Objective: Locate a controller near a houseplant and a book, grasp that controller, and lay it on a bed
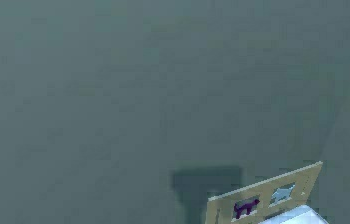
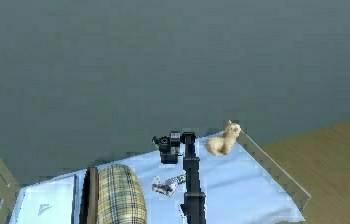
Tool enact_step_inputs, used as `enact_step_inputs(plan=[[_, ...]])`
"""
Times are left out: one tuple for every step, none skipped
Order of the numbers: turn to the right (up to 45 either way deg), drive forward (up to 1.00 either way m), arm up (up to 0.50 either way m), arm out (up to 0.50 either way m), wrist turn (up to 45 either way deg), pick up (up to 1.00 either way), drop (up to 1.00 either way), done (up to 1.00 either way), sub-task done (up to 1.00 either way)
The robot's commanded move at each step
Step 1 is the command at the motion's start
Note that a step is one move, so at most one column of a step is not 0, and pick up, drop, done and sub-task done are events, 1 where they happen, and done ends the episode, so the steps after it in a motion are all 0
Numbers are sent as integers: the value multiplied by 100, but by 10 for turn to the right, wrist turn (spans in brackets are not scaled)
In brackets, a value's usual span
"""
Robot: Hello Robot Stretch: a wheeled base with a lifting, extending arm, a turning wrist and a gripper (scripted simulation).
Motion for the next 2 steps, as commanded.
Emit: enact_step_inputs(plan=[[0,0,0,-8,0,0,0,0,0],[0,0,0,0,0,0,0,100,0]])
